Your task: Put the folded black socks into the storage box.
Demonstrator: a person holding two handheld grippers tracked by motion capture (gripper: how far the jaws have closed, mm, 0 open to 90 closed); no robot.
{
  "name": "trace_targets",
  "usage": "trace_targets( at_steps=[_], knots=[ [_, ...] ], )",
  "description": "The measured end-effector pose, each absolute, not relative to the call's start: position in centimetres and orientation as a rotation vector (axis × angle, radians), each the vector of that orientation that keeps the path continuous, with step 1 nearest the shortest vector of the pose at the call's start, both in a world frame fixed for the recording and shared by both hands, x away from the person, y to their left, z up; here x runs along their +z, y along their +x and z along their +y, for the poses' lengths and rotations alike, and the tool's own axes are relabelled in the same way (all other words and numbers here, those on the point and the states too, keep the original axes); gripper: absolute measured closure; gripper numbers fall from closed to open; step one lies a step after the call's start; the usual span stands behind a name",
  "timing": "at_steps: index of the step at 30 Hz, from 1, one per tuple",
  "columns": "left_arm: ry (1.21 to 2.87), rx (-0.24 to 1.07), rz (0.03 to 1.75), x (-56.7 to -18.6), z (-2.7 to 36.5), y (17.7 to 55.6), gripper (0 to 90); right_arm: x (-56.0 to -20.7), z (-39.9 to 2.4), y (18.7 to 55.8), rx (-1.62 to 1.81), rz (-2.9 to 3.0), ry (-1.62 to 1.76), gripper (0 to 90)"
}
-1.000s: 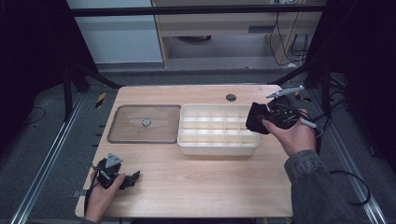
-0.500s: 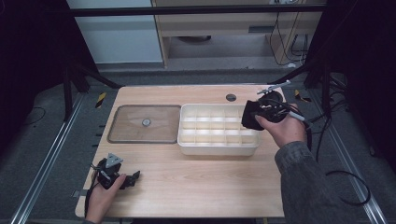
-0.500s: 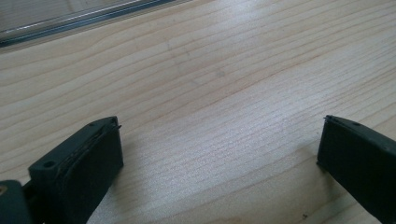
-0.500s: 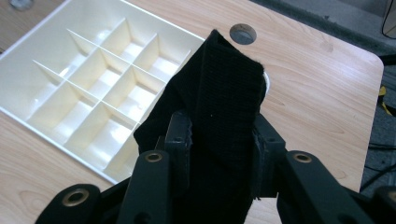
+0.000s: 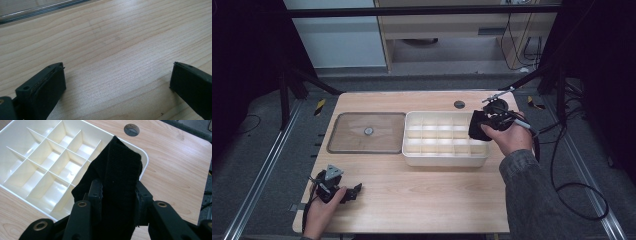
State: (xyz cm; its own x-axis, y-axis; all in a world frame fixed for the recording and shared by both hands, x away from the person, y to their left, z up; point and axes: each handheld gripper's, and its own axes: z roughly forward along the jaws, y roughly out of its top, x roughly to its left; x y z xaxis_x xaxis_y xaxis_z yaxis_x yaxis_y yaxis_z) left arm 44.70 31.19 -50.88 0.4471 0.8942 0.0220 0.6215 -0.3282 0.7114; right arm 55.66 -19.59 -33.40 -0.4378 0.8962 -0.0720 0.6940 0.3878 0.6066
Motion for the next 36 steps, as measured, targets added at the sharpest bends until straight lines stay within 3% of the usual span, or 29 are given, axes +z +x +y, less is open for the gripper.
trace_targets(
  at_steps=[36],
  knots=[
    [2.071, 0.549, 1.262, -50.9, 31.2, 44.5, 0.0, -38.3, -19.7, 55.7, 0.582, 2.337, 1.412, 66.1]
  ],
)
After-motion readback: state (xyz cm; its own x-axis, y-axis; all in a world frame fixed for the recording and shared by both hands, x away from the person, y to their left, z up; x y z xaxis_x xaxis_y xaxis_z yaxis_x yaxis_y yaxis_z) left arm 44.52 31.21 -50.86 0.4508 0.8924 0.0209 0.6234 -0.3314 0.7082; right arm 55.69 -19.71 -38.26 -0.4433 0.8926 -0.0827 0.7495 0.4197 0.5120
